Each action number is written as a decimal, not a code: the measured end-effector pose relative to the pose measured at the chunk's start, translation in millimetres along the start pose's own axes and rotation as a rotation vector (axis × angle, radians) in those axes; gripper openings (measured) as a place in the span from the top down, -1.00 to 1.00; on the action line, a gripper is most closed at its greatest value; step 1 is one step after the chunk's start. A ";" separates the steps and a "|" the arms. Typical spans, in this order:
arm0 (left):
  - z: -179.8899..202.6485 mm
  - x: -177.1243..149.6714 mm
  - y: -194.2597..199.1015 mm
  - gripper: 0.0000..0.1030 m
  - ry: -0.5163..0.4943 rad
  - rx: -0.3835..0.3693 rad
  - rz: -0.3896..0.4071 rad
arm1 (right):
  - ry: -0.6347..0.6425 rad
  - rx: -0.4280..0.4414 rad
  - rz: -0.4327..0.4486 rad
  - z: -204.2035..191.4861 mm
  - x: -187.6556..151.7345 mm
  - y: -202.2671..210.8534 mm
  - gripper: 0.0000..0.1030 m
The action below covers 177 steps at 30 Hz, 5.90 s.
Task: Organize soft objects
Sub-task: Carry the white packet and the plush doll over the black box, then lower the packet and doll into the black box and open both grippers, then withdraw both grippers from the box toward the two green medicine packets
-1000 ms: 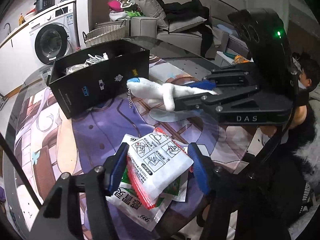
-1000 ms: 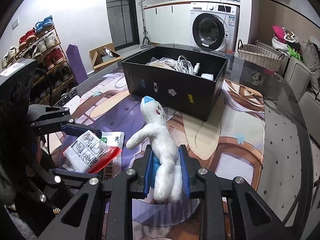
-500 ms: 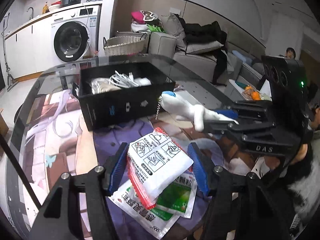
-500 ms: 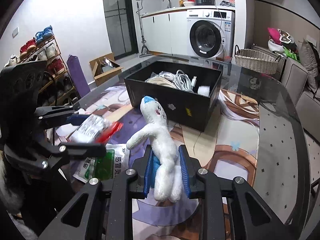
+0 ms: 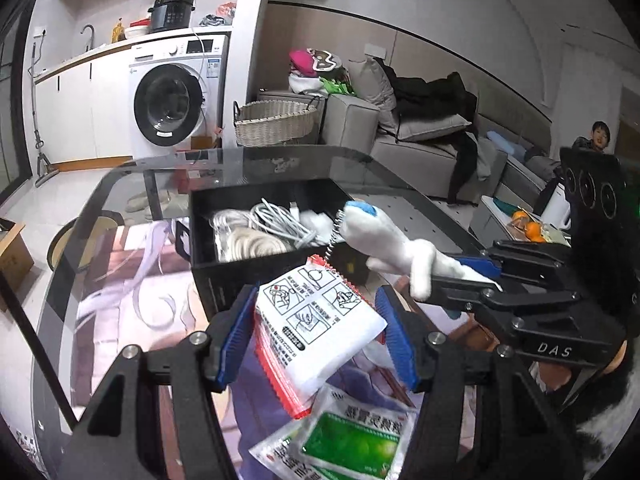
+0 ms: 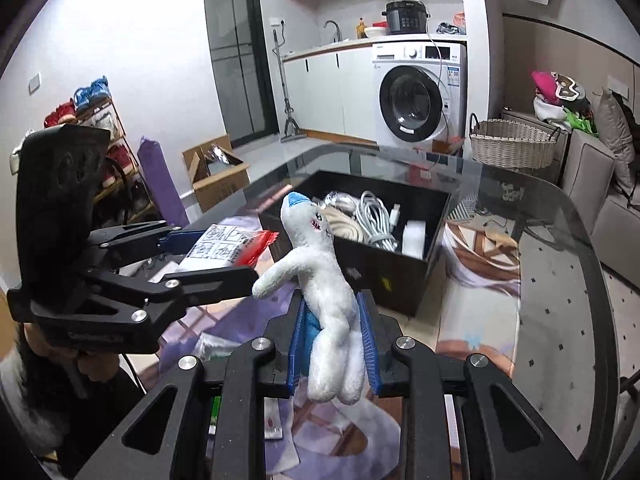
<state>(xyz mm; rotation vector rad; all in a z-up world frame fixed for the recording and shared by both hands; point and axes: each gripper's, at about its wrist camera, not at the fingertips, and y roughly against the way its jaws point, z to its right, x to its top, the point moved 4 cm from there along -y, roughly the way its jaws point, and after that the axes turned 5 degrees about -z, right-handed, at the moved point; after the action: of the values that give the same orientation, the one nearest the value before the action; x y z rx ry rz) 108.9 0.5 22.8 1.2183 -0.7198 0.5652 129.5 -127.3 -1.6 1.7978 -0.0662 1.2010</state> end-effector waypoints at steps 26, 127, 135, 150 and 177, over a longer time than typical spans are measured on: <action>-18.0 46.2 -11.1 -0.16 -0.003 0.087 0.090 | -0.102 -0.087 0.099 31.8 42.9 -11.7 0.50; -50.4 21.9 -26.2 -1.00 0.091 0.165 -0.004 | -0.131 -0.123 0.012 41.6 38.4 -46.3 -0.99; -45.8 9.1 9.3 -1.00 0.083 0.194 0.039 | -0.083 -0.117 -0.013 16.7 21.2 -34.3 -0.99; -42.9 -38.5 24.1 -1.00 0.018 0.247 -0.031 | -0.042 -0.048 -0.104 -21.1 -27.4 -29.1 -0.99; -53.2 -100.4 16.7 -1.00 0.096 0.230 -0.156 | 0.058 0.022 -0.251 -65.3 -57.4 -77.0 -0.99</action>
<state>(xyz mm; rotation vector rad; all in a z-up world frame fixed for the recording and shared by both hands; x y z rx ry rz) 40.8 55.1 -51.9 1.4368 -0.4823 0.5838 92.9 -61.8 -90.2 1.7308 0.2019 1.0756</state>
